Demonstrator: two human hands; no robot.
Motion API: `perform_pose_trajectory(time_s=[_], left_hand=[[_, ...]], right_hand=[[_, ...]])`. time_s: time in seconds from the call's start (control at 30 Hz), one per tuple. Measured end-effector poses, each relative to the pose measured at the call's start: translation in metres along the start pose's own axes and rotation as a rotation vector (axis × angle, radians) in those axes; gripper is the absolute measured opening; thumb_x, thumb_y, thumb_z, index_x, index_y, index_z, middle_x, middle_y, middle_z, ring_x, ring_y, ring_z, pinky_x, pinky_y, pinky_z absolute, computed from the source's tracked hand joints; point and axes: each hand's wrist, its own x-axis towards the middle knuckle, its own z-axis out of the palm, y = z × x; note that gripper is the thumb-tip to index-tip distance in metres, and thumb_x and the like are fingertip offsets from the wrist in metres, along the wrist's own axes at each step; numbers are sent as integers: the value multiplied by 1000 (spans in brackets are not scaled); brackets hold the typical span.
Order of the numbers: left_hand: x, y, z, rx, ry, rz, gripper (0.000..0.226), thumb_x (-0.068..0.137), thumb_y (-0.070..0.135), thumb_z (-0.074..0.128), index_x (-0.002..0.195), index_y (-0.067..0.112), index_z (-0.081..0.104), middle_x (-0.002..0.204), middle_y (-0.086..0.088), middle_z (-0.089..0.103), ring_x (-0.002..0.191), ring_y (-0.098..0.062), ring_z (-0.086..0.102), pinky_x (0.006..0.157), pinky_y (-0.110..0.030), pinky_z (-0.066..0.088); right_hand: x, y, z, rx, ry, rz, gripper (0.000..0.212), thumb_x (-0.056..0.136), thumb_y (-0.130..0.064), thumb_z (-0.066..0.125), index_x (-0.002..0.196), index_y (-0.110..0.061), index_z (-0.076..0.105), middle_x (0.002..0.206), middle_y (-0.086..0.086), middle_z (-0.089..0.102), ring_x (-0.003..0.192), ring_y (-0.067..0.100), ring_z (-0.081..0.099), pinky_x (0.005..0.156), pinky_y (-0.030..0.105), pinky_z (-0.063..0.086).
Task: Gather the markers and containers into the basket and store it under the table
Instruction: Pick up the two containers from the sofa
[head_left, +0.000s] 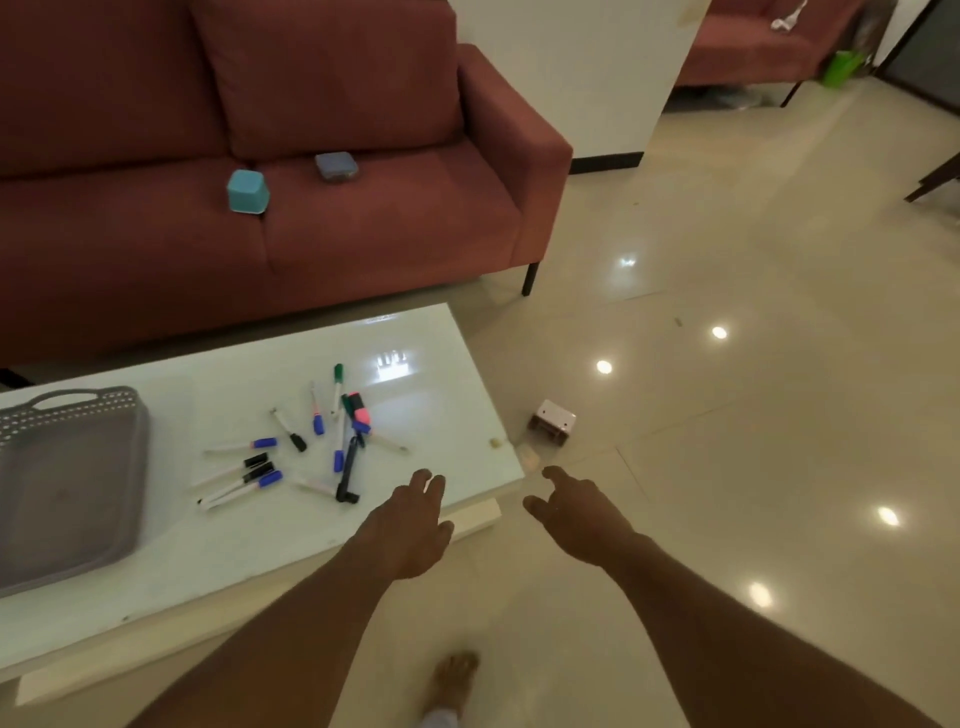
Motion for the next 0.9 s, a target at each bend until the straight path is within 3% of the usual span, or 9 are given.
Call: perform_pose_trajectory(time_s=[0.2,0.47,0.67,0.9], left_hand=[[111,63,-15,7,-24,1,60,99,37,39,149,9,18,155,-9,19,133,-30,37,103,-46,42],[267,136,-8,-72,-148,-100,54,98,36,40,143,9,28,145,-12,34,126,-31,44,98,-45,46],[329,171,-30,-153,-170,-174,49,98,37,40,138,10,35,140,-9,39,124,-28,45,97,-45,46],[400,182,-72,-182,-110,-390,43,98,37,39,131,9,39,133,-11,43,121,-29,48,96,-42,46]], right_hand=[[72,65,-74,-58,14,-13,60,94,-48,49,145,-20,33,126,9,63,118,28,56,97,40,46],[211,140,-145,-144,-148,-8,57,95,-45,49,144,-20,34,128,9,60,119,27,55,97,39,45],[277,162,-188,-169,-276,-6,59,93,-47,49,144,-22,33,128,8,60,120,27,55,98,38,45],[383,164,-256,-257,-380,-196,56,93,-46,48,142,-23,35,127,9,60,119,27,54,98,36,45]])
